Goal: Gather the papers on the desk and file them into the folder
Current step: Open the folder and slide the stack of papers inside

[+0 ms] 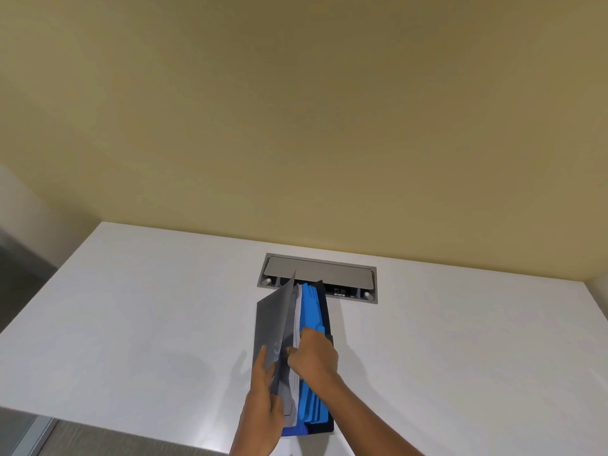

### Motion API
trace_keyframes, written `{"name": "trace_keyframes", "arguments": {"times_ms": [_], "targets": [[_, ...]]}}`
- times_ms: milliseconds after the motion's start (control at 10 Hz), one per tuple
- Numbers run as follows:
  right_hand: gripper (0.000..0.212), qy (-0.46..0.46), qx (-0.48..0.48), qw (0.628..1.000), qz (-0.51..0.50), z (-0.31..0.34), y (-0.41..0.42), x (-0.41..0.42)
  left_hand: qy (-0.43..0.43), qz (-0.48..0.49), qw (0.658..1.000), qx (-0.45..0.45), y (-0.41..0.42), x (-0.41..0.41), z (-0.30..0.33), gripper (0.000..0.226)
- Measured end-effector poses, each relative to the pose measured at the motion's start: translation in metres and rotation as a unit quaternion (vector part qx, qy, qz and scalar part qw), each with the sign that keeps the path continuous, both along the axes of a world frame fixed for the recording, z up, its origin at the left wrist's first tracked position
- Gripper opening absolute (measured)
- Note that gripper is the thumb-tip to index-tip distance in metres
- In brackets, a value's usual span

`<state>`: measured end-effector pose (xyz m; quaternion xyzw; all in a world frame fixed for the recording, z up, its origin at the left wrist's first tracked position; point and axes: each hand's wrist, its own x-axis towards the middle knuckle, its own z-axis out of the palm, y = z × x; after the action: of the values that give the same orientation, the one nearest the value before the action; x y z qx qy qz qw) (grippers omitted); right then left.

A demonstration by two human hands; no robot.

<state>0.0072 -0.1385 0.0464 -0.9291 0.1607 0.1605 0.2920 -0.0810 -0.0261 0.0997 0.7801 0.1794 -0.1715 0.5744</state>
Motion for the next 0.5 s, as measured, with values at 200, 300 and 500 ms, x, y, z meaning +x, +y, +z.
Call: {"name": "trace_keyframes", "arguments": {"times_ms": [200,300,500], "targets": [[0.028,-0.025,-0.024,0.999,-0.004,-0.005,-0.015,-0.015,0.075,0.173,0.968,-0.167,-0.032,0.016,0.007,0.074],[0.03,-0.039,-0.025,0.999,-0.011,-0.01,-0.027,-0.026,-0.022,0.067,0.991,-0.116,-0.036,0.015,-0.011,0.046],[0.024,-0.049,-0.018,0.998,-0.034,-0.024,-0.059,-0.055,-0.007,-0.188,0.981,0.046,-0.065,0.017,-0.049,0.053]]}}
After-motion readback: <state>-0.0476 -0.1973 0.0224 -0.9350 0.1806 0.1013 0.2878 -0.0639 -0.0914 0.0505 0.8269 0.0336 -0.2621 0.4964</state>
